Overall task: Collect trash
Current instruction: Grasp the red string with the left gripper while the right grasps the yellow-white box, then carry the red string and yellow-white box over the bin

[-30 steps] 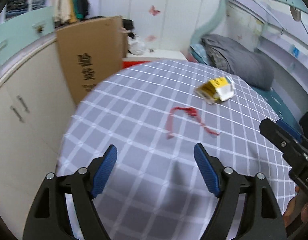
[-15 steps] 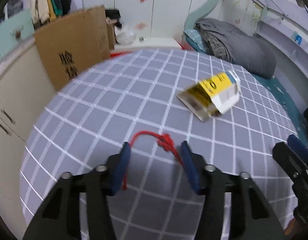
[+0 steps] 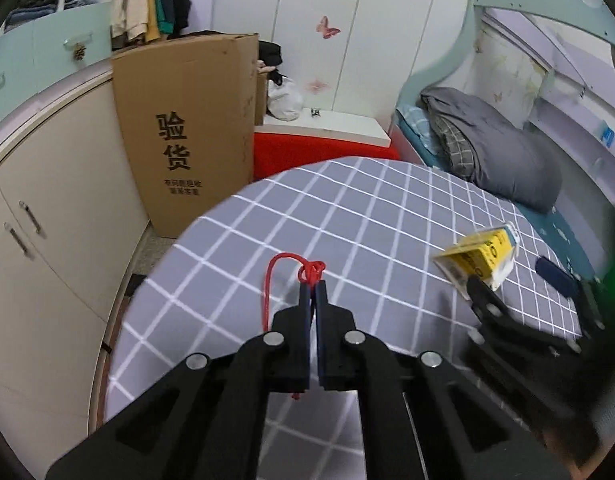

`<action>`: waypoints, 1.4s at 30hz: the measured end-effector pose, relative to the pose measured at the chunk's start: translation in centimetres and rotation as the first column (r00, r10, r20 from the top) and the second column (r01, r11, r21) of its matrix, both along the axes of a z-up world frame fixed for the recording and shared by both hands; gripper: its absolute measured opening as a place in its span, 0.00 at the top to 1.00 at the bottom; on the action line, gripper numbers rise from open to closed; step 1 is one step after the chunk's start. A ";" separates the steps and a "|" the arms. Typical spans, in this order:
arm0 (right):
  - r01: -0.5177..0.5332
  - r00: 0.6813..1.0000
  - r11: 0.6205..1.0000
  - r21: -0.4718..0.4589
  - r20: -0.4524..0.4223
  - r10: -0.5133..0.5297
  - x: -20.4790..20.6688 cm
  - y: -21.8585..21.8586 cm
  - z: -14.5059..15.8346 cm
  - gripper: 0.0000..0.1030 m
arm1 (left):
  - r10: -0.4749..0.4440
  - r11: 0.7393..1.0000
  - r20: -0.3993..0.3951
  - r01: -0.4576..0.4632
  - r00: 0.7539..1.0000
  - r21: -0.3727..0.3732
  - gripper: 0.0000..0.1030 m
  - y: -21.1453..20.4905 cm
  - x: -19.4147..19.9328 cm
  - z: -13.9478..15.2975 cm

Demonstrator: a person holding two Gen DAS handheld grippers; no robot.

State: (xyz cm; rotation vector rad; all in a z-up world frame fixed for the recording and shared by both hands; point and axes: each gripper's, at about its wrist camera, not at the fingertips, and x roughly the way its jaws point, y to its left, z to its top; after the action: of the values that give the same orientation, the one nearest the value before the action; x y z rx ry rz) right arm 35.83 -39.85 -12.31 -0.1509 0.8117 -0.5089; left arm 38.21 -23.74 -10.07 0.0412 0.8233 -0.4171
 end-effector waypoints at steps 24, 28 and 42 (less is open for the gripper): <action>-0.256 0.939 0.936 0.242 0.292 0.182 -11.8 2.3 6.6 0.94 | -0.016 0.995 0.034 0.020 0.999 -0.101 0.98 7.9 -6.0 1.5; -0.359 0.908 0.893 0.271 0.322 0.267 -12.5 7.6 6.9 0.94 | 0.015 0.992 0.056 -0.008 0.998 -0.125 0.98 11.1 -8.2 2.5; -0.584 0.809 0.726 0.364 0.329 0.486 -14.8 23.6 4.9 0.94 | 0.190 0.976 0.097 -0.177 0.977 -0.130 0.98 25.8 -15.4 3.1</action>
State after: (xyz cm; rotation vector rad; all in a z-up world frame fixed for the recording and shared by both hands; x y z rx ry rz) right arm 21.03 -16.21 -7.41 0.1016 0.6144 0.2303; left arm 22.79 2.01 -6.94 -0.1232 0.6864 -0.2864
